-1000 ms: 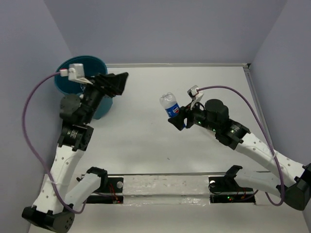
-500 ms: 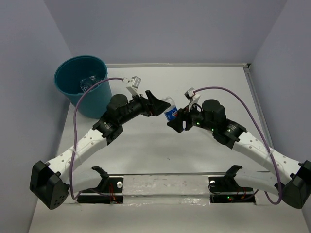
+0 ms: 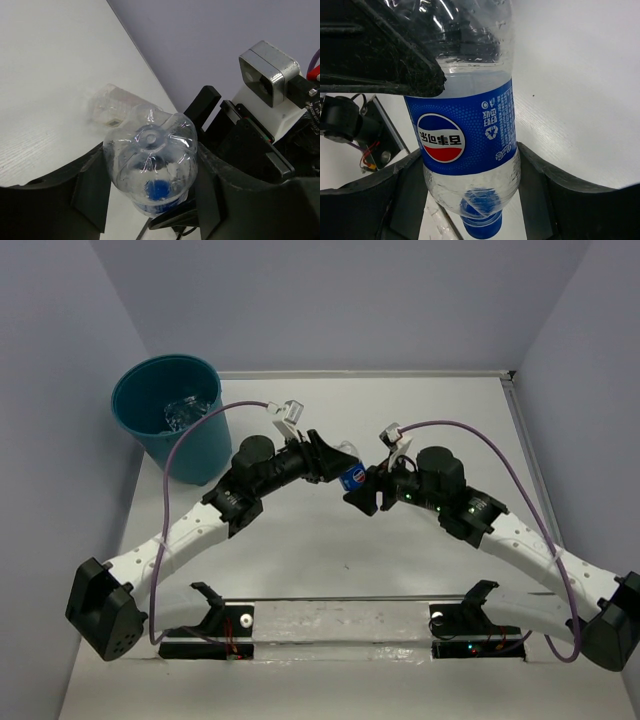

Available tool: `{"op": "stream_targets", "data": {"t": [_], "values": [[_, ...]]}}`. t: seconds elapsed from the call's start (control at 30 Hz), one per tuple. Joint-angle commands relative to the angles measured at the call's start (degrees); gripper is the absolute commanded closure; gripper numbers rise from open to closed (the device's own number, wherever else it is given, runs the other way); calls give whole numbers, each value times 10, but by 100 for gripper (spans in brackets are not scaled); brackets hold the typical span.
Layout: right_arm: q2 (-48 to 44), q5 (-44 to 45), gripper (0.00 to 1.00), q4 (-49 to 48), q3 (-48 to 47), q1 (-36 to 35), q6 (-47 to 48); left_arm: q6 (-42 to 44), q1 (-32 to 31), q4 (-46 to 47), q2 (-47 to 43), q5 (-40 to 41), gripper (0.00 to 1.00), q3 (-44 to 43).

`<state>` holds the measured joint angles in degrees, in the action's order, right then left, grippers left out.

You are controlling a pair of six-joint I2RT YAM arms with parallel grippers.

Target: Put the plastic bottles in the bin

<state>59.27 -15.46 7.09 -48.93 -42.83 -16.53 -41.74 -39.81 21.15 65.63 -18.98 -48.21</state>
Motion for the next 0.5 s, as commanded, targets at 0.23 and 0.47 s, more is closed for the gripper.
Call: {"op": "stream_targets", "data": {"t": [0.23,0.47], "values": [[-39,-33,10,-17,-4,-6,-8,81,0,-73,-40,136,64,-68],[-78,-13,9,-10,28,-6,-13,211,83,-146,-113,454,69,-208]]}}
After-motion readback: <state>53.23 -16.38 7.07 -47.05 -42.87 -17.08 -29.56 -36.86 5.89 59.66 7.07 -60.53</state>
